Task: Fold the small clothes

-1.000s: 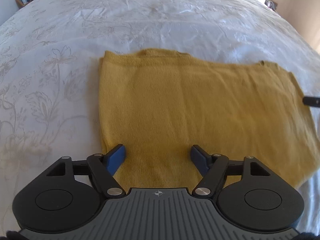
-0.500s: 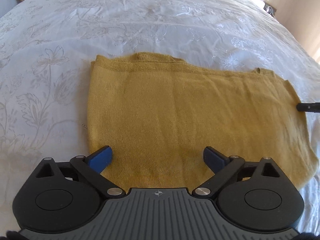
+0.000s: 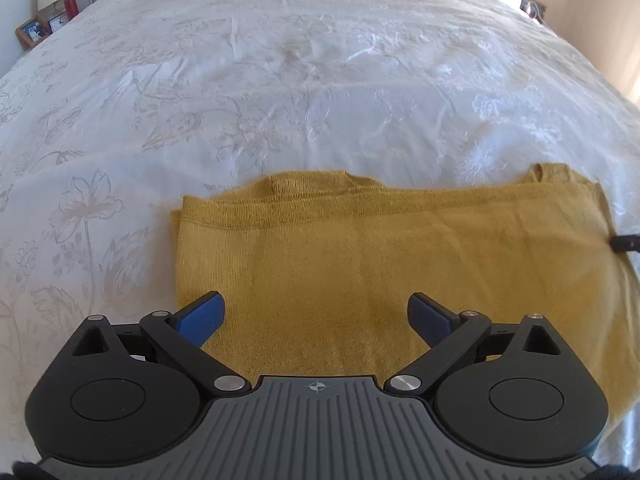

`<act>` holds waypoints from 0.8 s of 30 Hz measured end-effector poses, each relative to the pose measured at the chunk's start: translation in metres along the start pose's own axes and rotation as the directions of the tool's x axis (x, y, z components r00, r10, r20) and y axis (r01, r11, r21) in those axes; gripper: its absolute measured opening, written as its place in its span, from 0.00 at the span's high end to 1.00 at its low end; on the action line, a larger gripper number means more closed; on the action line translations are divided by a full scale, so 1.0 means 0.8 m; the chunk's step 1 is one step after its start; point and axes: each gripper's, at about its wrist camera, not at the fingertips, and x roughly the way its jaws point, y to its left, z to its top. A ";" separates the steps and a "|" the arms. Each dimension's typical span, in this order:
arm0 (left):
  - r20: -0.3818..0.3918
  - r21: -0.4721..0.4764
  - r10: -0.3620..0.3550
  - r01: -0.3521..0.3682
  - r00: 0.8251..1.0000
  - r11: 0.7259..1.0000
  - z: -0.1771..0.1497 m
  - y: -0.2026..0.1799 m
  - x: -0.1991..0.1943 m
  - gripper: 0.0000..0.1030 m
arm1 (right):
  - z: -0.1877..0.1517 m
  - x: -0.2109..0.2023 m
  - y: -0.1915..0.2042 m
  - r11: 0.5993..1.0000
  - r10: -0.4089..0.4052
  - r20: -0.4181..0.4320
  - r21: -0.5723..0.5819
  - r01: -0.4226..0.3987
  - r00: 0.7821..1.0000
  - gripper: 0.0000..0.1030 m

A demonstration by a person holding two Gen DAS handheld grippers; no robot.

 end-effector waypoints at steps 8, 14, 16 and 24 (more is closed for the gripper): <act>0.008 -0.056 -0.027 0.027 1.000 0.998 -0.015 0.006 -0.024 0.03 | -0.027 -0.049 -0.023 0.988 0.093 0.059 0.121 -0.099 0.994 0.46; 0.011 -0.117 -0.092 0.093 0.996 0.989 -0.057 -0.021 -0.070 0.03 | -0.071 -0.074 -0.012 0.985 0.147 -0.002 0.088 -0.146 0.989 0.35; -0.013 -0.131 -0.114 0.112 0.993 0.985 -0.077 -0.034 -0.078 0.03 | -0.086 -0.078 -0.008 0.983 0.157 -0.026 0.096 -0.154 0.987 0.35; -0.143 -0.130 -0.089 0.071 0.986 0.989 -0.138 -0.055 -0.062 0.03 | -0.132 -0.057 -0.012 0.994 0.086 -0.129 0.082 -0.076 0.988 0.34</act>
